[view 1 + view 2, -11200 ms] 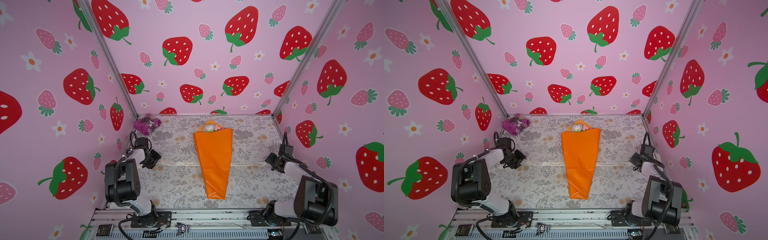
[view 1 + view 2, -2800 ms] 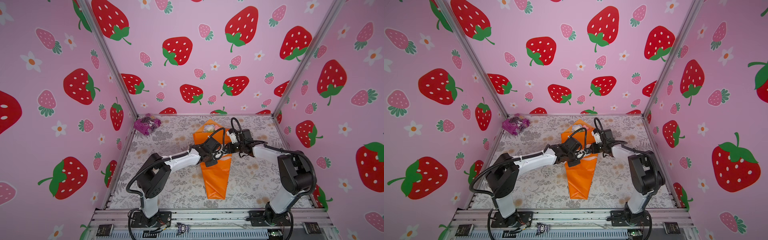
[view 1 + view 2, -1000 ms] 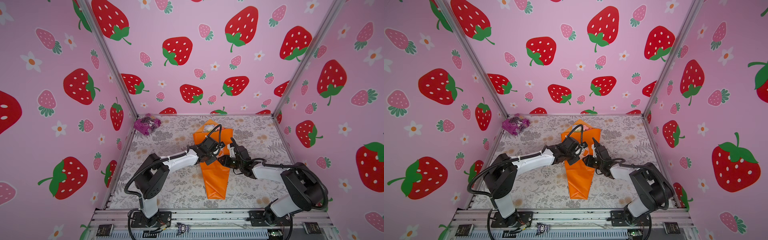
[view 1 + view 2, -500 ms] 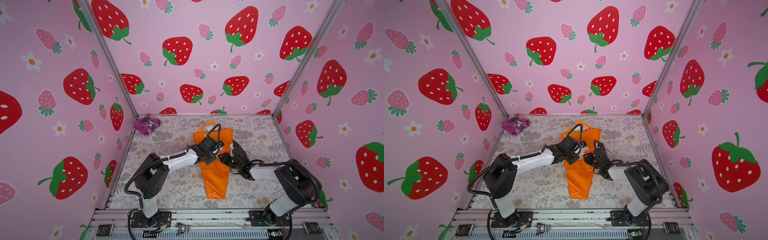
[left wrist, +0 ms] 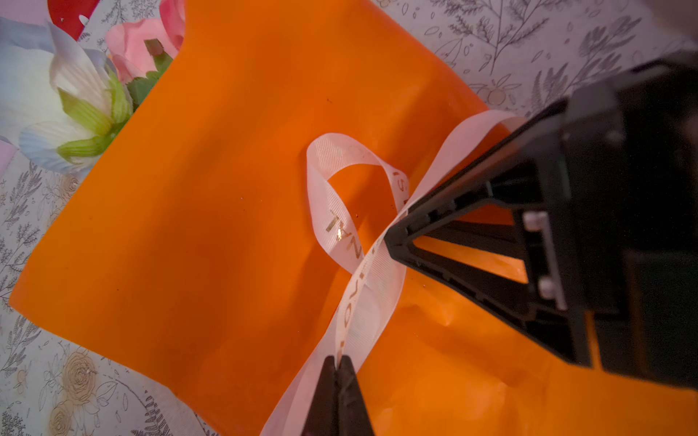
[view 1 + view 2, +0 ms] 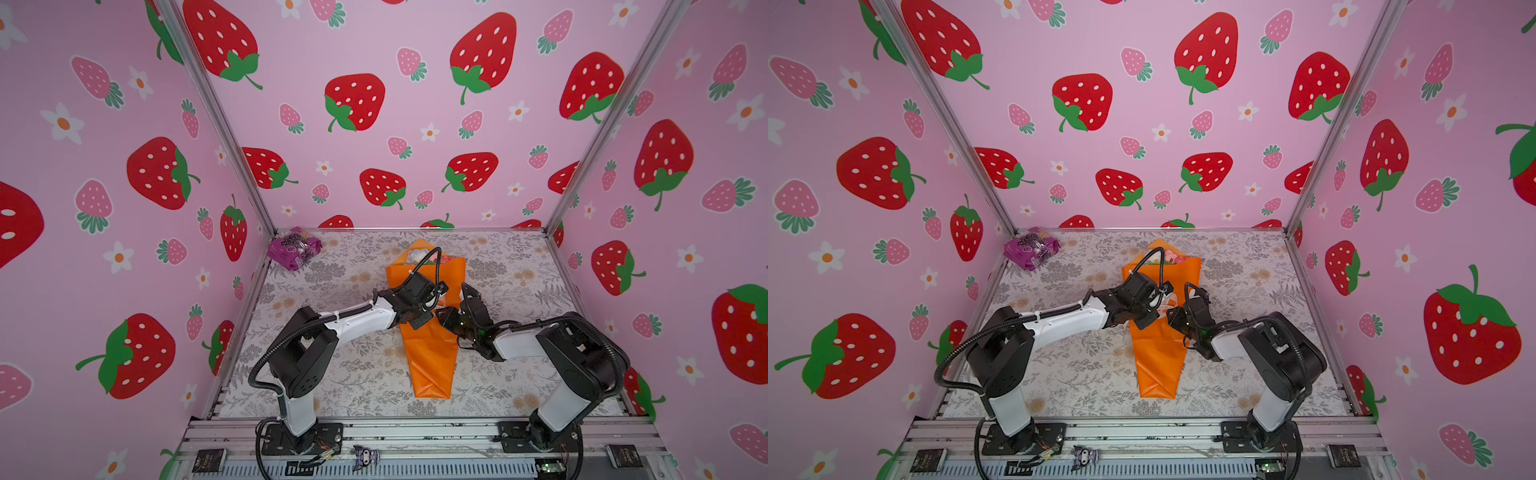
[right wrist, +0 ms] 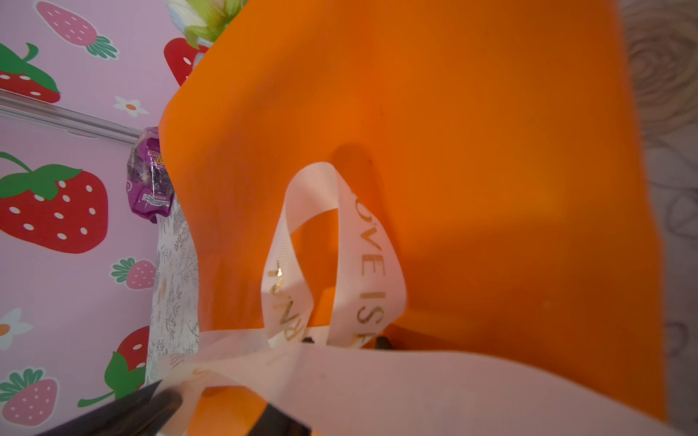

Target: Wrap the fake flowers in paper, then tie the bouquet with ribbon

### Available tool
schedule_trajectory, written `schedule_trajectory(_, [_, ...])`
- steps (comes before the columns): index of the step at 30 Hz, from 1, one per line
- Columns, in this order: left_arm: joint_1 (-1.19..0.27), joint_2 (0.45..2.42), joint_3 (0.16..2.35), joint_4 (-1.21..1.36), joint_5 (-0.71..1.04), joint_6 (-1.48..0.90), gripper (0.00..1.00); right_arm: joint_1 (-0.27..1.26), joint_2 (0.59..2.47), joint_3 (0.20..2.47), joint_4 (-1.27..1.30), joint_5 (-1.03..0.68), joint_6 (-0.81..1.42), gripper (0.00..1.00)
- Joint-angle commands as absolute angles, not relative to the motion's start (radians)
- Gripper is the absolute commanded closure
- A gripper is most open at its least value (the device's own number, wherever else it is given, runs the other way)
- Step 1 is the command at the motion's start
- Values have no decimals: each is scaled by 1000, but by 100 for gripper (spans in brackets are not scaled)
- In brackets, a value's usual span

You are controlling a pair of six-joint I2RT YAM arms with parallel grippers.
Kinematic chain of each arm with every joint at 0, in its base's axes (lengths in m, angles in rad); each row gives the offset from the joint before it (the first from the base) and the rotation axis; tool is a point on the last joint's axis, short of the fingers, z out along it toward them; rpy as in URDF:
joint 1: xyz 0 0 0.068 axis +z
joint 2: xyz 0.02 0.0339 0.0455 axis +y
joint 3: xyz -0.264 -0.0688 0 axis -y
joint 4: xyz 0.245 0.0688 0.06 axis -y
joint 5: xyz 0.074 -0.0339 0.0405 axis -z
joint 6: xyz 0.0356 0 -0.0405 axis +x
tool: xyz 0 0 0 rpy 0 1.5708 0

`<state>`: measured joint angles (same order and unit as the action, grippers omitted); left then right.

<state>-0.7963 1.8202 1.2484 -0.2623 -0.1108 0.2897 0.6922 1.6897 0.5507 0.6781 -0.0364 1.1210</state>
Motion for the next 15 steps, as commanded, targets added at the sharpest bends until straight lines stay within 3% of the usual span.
schedule_trajectory(1, [-793,1818,1281,-279,-95,286,100,701,1703,573,737,-28,1168,69])
schedule_trajectory(10, [-793,1821,1287,-284,-95,280,100,708,1754,609,687,17,1217,73])
schedule_trajectory(15, [-793,1820,1285,-284,-95,279,100,709,1772,627,679,16,1211,87])
